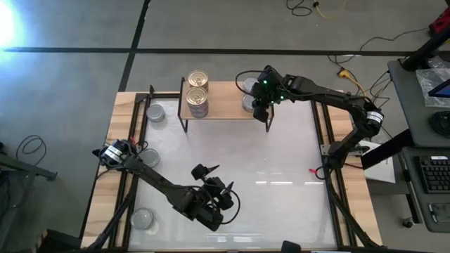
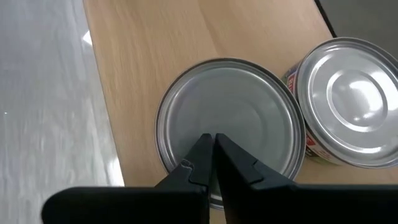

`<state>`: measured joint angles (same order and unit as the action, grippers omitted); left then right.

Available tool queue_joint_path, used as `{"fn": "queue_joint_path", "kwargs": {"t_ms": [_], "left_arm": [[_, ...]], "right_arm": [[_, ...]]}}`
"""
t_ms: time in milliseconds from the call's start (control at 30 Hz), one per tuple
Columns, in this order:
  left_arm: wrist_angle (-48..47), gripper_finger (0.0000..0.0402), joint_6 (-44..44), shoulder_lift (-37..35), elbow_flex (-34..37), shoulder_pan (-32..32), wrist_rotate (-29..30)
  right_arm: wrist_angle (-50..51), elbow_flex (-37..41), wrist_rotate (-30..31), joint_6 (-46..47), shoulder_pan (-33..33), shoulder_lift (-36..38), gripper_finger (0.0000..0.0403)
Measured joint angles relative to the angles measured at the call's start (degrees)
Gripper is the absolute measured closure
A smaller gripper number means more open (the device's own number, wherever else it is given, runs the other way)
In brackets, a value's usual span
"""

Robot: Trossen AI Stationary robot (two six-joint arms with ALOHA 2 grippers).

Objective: Stack canned seafood by type on shelf
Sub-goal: Put the green tuna can on the shelf

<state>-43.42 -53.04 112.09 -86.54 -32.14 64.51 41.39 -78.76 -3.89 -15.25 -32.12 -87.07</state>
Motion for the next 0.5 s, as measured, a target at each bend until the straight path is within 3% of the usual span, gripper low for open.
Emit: {"fn": "queue_joint_path", "kwargs": {"t_ms": [500], "left_arm": [[0.1,0.0023,0.0,0.0,0.0,0.0,0.0]], "right_arm": [[3.4,0.0,-0.8,3.2,1.0,0.9,0.0390]]}}
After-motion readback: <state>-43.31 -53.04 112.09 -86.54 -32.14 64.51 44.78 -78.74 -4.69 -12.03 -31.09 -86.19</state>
